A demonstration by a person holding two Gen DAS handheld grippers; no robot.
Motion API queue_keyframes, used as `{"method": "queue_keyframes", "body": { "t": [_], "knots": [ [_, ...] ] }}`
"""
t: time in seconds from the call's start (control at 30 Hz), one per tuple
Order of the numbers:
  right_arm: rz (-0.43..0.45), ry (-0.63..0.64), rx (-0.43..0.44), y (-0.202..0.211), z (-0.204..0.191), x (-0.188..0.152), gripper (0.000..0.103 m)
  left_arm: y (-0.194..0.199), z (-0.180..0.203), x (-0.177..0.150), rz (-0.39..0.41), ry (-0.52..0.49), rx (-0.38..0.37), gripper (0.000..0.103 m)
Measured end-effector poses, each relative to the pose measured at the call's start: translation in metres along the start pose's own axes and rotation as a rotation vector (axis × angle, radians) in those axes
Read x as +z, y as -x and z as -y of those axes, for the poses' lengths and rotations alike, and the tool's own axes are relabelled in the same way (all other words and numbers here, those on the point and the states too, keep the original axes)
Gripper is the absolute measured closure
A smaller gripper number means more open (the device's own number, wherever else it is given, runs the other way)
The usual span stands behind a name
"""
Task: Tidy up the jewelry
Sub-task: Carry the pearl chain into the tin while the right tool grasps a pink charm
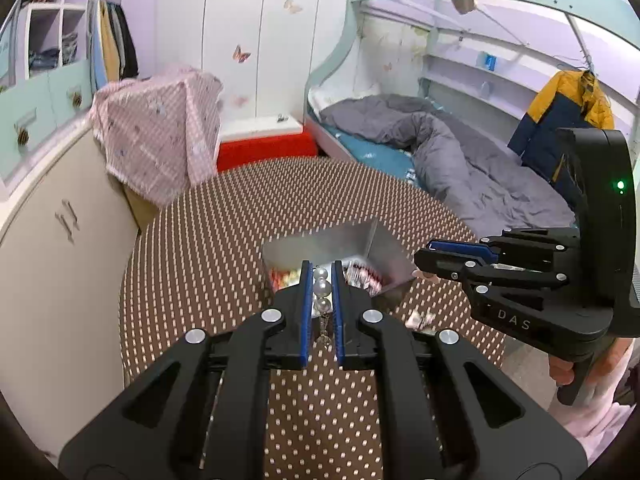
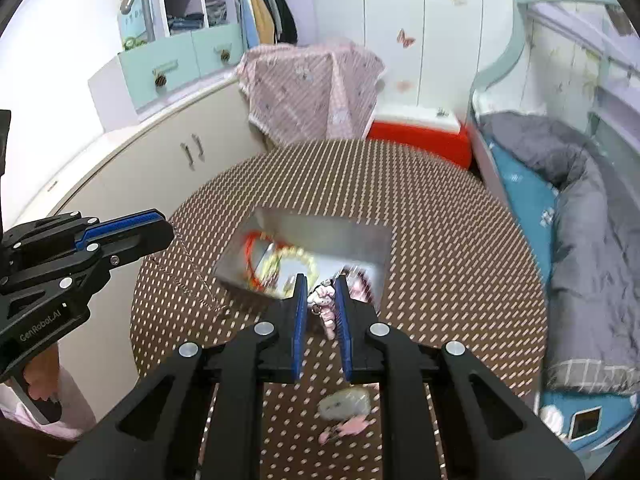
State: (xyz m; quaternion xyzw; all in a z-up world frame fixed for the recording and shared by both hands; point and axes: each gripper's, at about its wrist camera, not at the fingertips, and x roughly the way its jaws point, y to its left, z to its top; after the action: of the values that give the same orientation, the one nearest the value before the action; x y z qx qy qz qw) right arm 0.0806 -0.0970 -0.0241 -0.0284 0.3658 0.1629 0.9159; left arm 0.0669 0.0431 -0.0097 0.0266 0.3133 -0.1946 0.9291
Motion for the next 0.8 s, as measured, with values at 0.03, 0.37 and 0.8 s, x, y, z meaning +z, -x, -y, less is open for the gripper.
{"method": "queue_keyframes", "body": {
  "t": [0.03,0.37,0.8],
  "knots": [
    [0.017,0.007,-0.006,0.004,0.001,0.006,0.091,0.002,0.001,0.006,0.011,-0.005,-0.005,0.094],
    [0.075,0.020,-0.010,0.010,0.005,0.036,0.091,-0.004,0.011,0.046,0.060,-0.006,-0.008,0.094],
    [-0.044,-0.021,0.024,-0.036,0.016,0.026,0.091,-0.068,0.010,0.029,-0.086,0.026,-0.020,0.094]
  ]
}}
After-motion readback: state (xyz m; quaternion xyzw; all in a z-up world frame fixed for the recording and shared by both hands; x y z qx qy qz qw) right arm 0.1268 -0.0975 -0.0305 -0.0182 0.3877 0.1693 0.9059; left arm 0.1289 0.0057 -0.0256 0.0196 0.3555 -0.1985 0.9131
